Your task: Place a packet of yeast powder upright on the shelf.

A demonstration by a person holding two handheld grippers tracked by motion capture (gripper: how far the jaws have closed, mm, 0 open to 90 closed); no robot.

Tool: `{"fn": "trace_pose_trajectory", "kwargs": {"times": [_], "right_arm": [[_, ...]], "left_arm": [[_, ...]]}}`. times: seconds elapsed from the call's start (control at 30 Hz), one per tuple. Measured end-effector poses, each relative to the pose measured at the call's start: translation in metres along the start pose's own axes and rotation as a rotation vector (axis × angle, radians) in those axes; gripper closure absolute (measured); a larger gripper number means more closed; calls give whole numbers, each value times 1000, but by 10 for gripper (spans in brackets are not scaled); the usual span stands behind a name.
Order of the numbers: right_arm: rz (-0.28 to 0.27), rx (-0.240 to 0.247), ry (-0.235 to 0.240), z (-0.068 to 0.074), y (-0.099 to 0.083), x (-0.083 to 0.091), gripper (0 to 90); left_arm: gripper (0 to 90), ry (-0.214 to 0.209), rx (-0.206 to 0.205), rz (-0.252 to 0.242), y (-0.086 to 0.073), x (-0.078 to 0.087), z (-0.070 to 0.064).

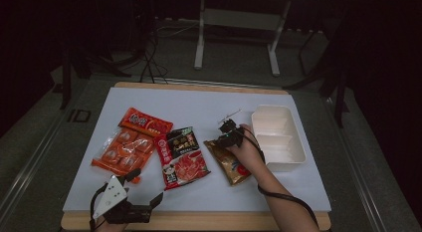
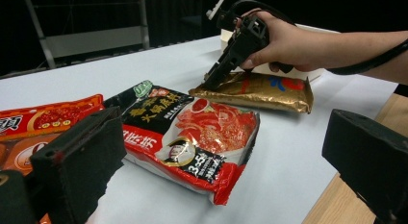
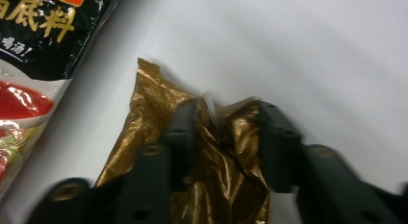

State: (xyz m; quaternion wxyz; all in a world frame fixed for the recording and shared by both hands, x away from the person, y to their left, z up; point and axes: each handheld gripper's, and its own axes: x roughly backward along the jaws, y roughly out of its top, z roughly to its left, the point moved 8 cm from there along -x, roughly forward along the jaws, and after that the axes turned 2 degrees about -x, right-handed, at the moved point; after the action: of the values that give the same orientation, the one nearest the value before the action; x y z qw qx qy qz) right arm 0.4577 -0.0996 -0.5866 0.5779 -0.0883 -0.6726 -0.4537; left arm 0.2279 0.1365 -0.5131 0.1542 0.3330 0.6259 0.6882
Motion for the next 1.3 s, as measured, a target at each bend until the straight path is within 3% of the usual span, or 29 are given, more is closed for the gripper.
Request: {"fn": "trace_pose_trajectory", "kwargs": {"times": [0.27, 0.47, 0.63, 0.9, 1.17, 1.3], "right_arm": [[-12, 27, -10, -1, 0, 5, 879], [-49, 22, 41, 4, 5, 18, 890], [-81, 68, 56, 16, 11, 33, 893], [-171, 107, 88, 30, 18, 70, 895], [-240, 115, 123, 36, 18, 99, 896], [-297, 117, 168, 43, 18, 120, 897]], "left_arm": [[19, 1, 3, 1, 0, 0, 1], [19, 0, 1, 4, -1, -1, 1], [19, 2, 3, 3, -1, 0, 1], [19, 2, 9, 0, 0, 0, 1], [19, 2, 10, 5, -1, -2, 2], [19, 1, 8, 6, -1, -2, 1]]}}
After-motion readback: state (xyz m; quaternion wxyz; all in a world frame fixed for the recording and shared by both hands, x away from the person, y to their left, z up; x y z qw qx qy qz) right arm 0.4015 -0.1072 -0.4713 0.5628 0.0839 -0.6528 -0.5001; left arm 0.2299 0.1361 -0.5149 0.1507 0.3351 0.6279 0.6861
